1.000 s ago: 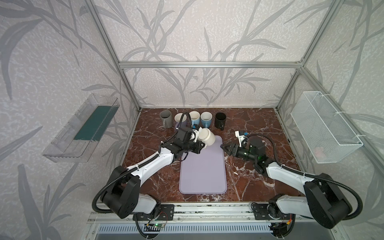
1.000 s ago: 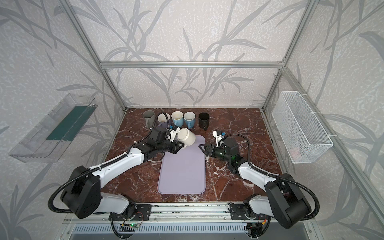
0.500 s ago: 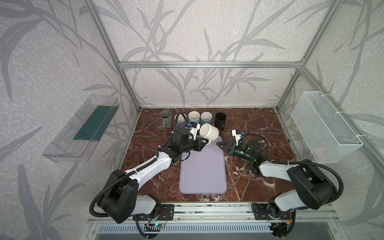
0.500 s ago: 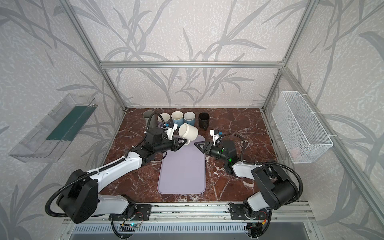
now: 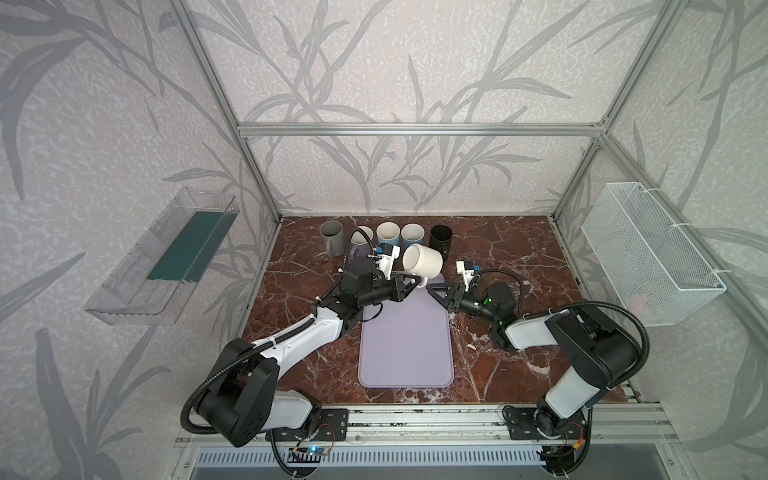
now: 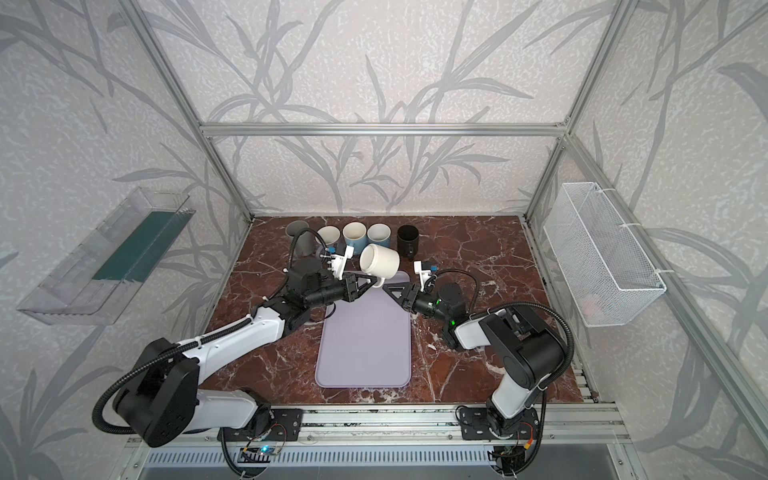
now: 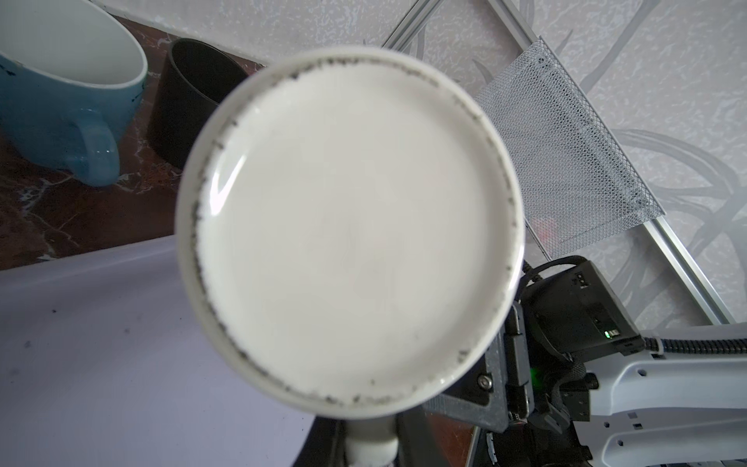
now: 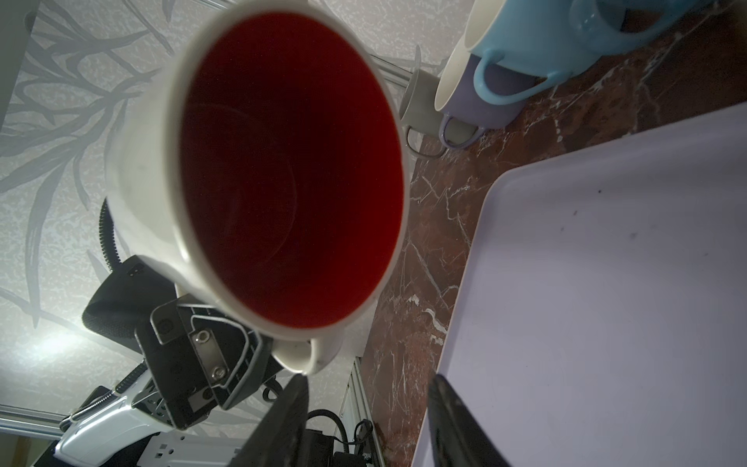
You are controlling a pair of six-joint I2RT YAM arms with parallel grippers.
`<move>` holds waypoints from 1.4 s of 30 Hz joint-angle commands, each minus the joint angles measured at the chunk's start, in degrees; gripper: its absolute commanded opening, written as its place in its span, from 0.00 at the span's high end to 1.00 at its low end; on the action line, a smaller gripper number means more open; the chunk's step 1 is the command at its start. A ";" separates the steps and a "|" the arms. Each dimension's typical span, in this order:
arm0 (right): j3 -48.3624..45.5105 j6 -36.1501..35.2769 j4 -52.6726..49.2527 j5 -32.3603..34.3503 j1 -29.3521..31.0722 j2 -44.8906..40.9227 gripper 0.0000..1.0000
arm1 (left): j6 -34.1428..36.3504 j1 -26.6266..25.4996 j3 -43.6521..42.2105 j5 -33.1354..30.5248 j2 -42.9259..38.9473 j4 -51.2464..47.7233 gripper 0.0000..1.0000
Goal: Turn the mug right side up
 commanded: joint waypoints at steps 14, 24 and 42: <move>3.29 0.84 5.89 -0.57 0.69 -1.39 0.54 | -4.21 1.22 -2.03 4.73 -3.81 12.49 1.00; 4.79 0.71 5.91 -1.28 0.75 -1.44 0.60 | -9.98 1.40 -3.99 7.35 -2.10 23.04 1.00; 5.72 0.27 5.94 -1.82 0.76 -3.93 0.70 | -19.51 2.02 -5.87 11.31 4.18 39.95 1.00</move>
